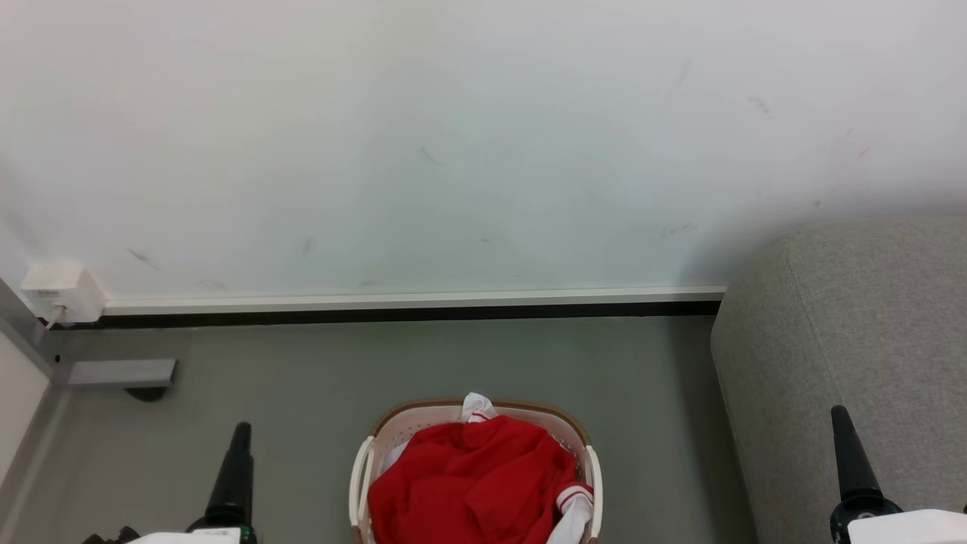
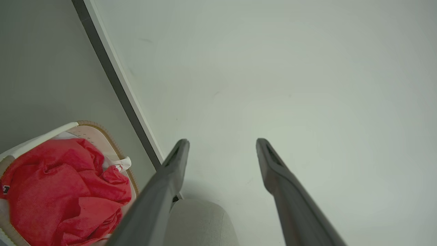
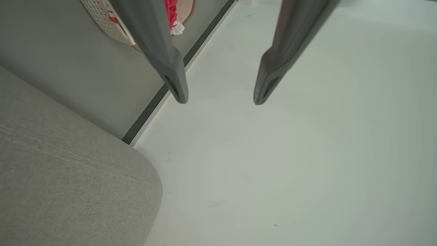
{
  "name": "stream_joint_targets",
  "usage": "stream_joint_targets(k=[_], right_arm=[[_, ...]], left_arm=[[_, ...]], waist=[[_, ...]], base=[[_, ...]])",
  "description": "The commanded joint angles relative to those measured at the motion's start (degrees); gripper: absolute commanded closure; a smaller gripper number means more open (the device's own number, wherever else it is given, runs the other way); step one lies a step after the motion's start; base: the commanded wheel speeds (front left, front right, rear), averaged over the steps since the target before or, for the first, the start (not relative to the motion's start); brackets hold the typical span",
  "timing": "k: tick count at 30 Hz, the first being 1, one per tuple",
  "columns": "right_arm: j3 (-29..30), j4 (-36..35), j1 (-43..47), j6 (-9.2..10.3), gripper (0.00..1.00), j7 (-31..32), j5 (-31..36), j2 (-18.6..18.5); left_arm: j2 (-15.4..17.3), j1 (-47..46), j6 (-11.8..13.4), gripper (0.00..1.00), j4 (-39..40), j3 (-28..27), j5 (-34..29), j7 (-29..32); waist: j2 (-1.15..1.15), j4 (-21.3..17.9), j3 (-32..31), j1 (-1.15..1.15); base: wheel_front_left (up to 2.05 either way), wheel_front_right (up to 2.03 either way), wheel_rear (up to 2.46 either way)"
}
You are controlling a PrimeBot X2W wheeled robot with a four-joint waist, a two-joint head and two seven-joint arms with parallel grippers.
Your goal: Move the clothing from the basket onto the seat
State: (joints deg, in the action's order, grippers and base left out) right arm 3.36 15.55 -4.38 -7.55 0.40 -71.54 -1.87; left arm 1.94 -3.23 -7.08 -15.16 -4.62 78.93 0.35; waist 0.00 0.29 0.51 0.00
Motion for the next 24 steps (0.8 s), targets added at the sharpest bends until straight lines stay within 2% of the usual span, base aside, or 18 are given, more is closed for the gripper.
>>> stream_joint_targets(k=[1,13,24], right_arm=[[-0.28,-1.24,-1.37,0.02,0.00,-0.58,2.16,-0.53],[-1.98,-3.53,-1.32,0.03,0.00,-3.23,18.29,-0.67],[-3.07,-4.18,-1.22,0.04,0.00,-5.37,29.08,-0.77]], left_arm=[[0.54,-0.44,-0.16,0.00,1.08,0.13,-1.56,-0.53],[0.67,0.57,0.64,0.00,2.68,1.18,-12.08,-3.20],[0.76,1.37,1.48,0.00,3.30,2.82,-22.12,-5.27]], waist=[[0.00,0.01,0.01,0.00],[0.00,0.14,0.10,0.00],[0.00,0.23,0.12,0.00]], base=[[0.00,0.00,0.00],[0.00,0.00,0.00],[0.00,0.00,0.00]])
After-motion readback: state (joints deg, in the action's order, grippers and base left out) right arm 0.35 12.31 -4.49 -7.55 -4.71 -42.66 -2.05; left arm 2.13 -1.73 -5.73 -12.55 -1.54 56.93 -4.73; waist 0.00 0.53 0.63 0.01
